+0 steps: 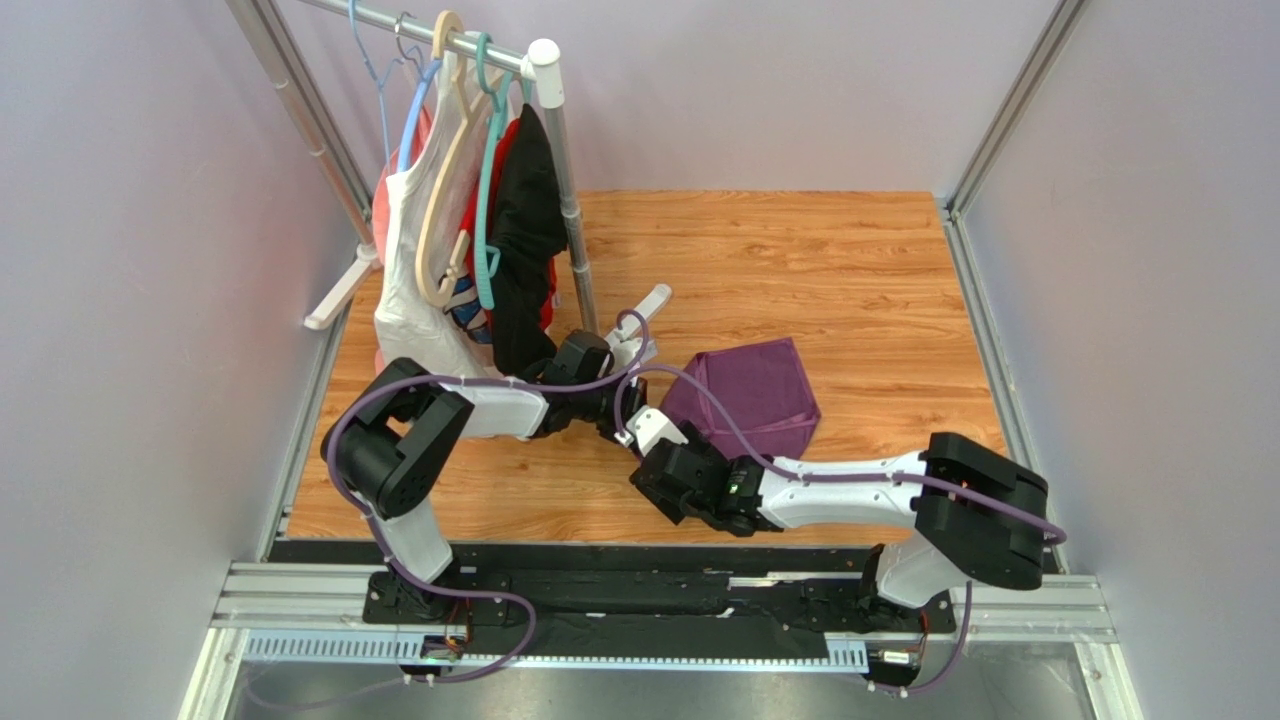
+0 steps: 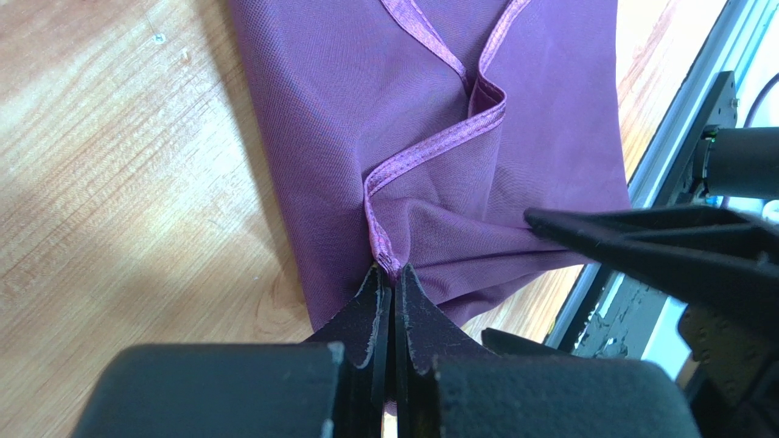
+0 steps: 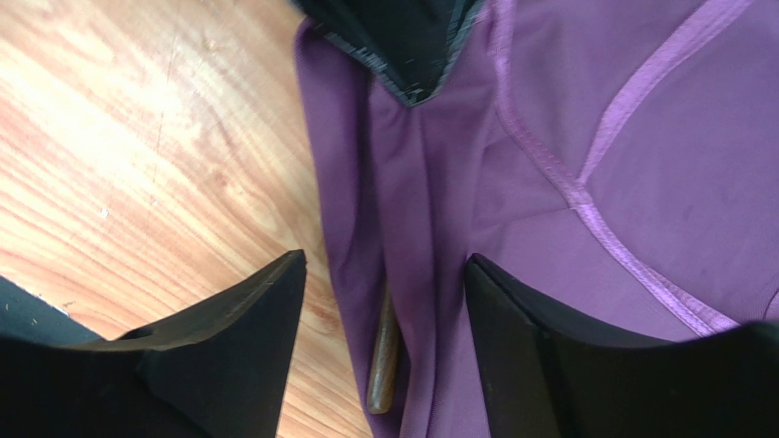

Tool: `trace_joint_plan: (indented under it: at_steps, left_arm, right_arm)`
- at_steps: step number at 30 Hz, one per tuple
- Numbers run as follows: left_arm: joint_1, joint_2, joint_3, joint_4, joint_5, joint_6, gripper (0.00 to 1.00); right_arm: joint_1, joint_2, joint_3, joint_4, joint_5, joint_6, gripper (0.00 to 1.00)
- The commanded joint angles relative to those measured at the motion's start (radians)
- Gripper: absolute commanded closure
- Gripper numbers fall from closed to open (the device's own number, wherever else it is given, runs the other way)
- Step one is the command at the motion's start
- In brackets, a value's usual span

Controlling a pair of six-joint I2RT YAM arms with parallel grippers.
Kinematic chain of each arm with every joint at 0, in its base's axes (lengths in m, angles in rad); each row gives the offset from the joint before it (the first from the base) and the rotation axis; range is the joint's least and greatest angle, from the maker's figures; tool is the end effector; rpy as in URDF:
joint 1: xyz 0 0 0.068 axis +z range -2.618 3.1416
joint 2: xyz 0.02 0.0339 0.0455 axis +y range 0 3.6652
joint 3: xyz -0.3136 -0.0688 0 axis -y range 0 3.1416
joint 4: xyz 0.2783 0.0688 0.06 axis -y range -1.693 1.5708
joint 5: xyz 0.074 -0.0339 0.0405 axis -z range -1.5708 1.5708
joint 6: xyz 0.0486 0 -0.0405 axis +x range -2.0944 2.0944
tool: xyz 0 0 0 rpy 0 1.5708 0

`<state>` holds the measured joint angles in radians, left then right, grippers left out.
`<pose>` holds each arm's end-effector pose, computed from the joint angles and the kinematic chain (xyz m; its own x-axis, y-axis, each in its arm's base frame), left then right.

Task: Fold the napkin, place the utensils inside, and roll it up
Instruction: Roll the napkin with the utensil

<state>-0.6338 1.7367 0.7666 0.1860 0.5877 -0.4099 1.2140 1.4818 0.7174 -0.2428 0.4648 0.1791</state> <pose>0.2738 -0.2347 0.1463 -0.8444 0.2090 -0.4933 0.5154 0.5685 -0.6413 0.1242 0.2709 0.1773 -0.4249 -0.6838 -0.5932 -0.6893 0.6691 -0.2777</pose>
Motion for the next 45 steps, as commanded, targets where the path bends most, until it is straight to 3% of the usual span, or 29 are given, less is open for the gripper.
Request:
trace_joint_plan:
  at_steps: [1,5,17,18,23,26,29,30,32,35,39,45]
  left_arm:
    - [0.006,0.006,0.031,-0.033,0.008,0.023,1.00]
    - [0.008,0.004,0.034,-0.036,0.006,0.023,1.00]
    - [0.006,0.000,0.042,-0.048,0.014,0.031,1.00]
    - [0.006,-0.002,0.043,-0.049,0.014,0.031,1.00]
    - [0.006,-0.014,0.042,-0.056,0.021,0.034,1.00]
    - [0.006,-0.042,0.033,-0.051,0.026,0.028,0.99]
    - [0.006,-0.094,0.022,-0.054,0.014,0.016,0.77]
    - [0.008,-0.129,0.019,-0.056,0.008,0.011,0.65]
    - [0.006,-0.166,0.013,-0.069,-0.017,0.011,0.57]
    - [0.008,-0.226,0.010,-0.114,-0.052,0.022,0.33]
    - [0.006,-0.281,-0.015,-0.131,-0.068,0.029,0.19]
    - [0.008,-0.373,-0.084,-0.123,-0.109,0.036,0.18]
  right_arm:
    - [0.028,0.032,0.034,0.013,0.043,-0.010,0.34]
    - [0.039,0.055,0.043,-0.001,0.057,-0.009,0.36]
    - [0.061,0.141,0.062,-0.046,0.133,0.040,0.73]
    - [0.061,0.146,0.060,-0.044,0.129,0.043,0.80]
    - [0.062,0.167,0.057,-0.043,0.097,0.060,0.97]
    - [0.062,0.170,0.056,-0.041,0.063,0.062,1.00]
    - [0.058,0.166,0.053,-0.035,0.016,0.059,1.00]
    - [0.056,0.160,0.051,-0.035,0.000,0.062,1.00]
    - [0.045,0.135,0.047,-0.030,-0.053,0.068,1.00]
    - [0.013,0.077,0.017,-0.007,-0.127,0.076,1.00]
    - [-0.039,0.012,-0.025,0.014,-0.221,0.069,1.00]
    - [-0.148,-0.026,-0.061,0.057,-0.386,0.046,1.00]
